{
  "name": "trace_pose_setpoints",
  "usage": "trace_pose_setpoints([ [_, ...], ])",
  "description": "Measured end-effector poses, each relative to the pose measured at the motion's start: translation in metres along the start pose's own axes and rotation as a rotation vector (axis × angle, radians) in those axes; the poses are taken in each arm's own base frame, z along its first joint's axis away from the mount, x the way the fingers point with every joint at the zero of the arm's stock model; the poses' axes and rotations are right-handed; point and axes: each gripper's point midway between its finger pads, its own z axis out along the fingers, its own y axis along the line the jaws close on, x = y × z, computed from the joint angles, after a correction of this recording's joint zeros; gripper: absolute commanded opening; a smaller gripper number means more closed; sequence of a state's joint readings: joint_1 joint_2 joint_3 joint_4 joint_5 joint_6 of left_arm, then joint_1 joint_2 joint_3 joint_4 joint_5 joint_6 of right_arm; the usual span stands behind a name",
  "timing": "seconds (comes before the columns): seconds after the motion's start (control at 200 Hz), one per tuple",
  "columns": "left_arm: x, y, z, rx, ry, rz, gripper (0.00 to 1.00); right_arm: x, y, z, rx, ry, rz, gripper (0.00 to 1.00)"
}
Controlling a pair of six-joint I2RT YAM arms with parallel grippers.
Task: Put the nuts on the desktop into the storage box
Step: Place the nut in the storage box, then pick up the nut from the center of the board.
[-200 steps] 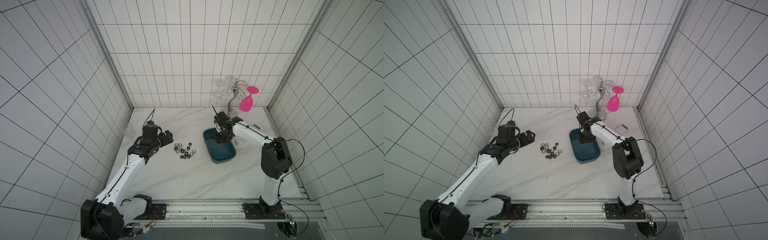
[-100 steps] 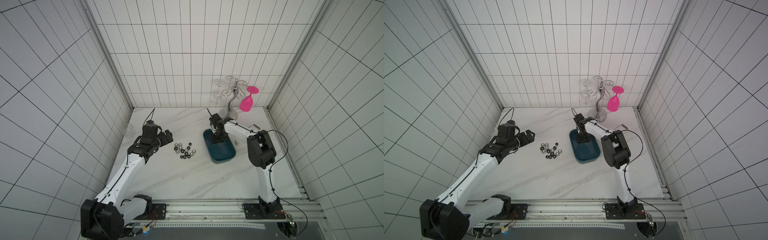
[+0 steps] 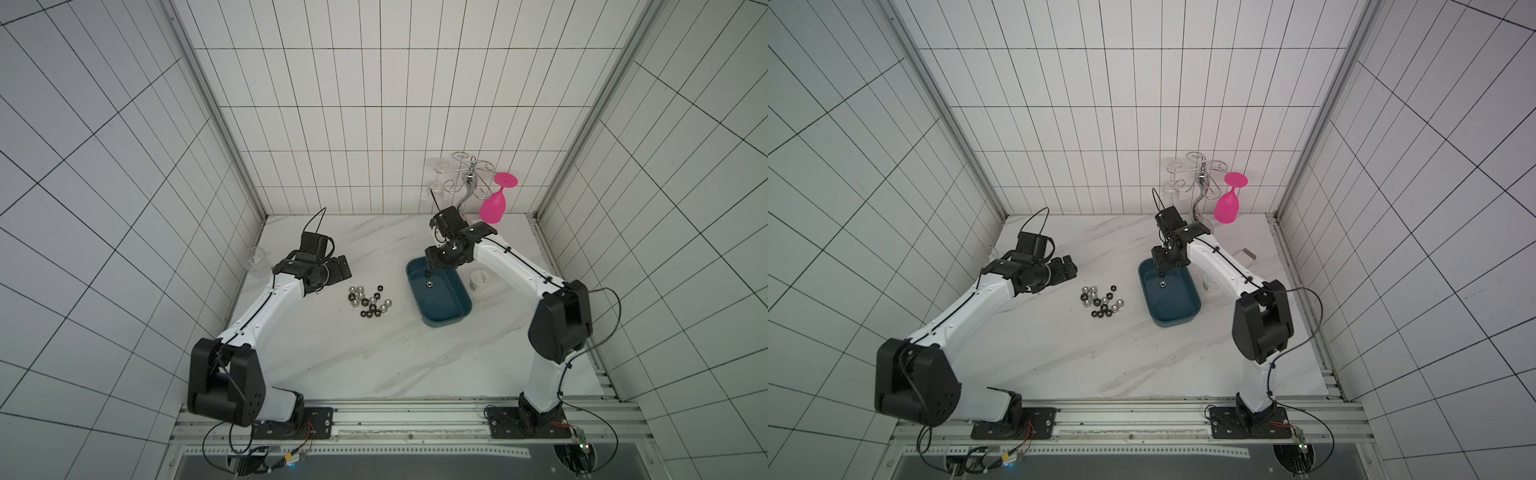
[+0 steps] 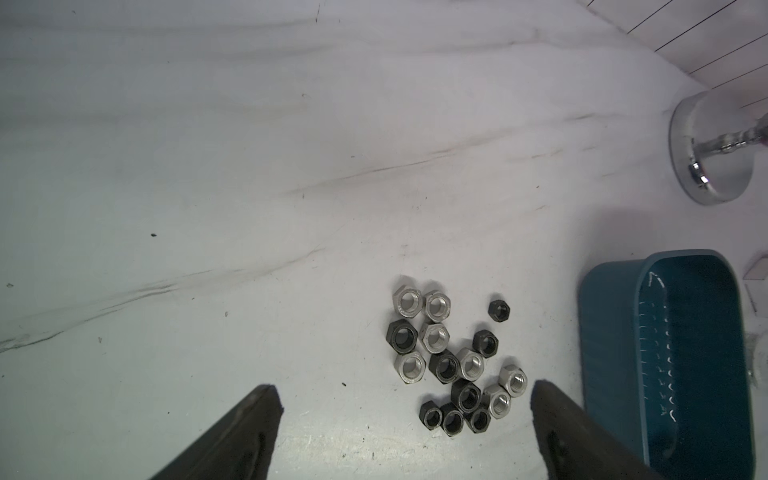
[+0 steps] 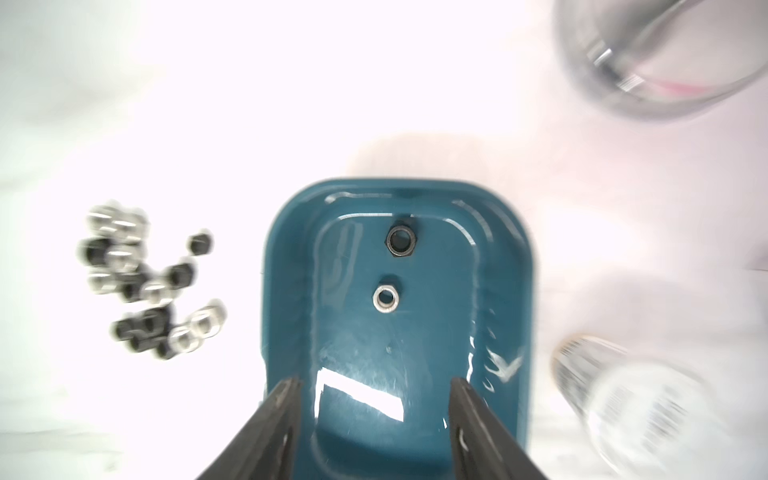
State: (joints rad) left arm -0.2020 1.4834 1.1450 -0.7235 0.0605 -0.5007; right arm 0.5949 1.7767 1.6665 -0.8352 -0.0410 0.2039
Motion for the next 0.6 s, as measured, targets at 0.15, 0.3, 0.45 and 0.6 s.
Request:
trace_pose_setpoints([
  [0.15,0.008,0.008,0.027,-0.066,0.101,-0.003,0.97,0.005,0.003,-0.051,-0.042,-0.087,0.012,0.6],
  [0.3,0.009,0.011,0.023,-0.08,0.101,-0.007,0.98,0.02,0.018,-0.047,-0.062,-0.049,-0.022,0.6],
  [0.45,-0.002,0.009,0.0,-0.046,0.029,-0.02,0.98,0.024,0.056,-0.016,-0.097,0.026,-0.093,0.6],
  [0.6,-0.006,0.01,-0.022,-0.02,-0.03,-0.031,0.98,0.025,0.091,0.023,-0.131,0.088,-0.147,0.58],
])
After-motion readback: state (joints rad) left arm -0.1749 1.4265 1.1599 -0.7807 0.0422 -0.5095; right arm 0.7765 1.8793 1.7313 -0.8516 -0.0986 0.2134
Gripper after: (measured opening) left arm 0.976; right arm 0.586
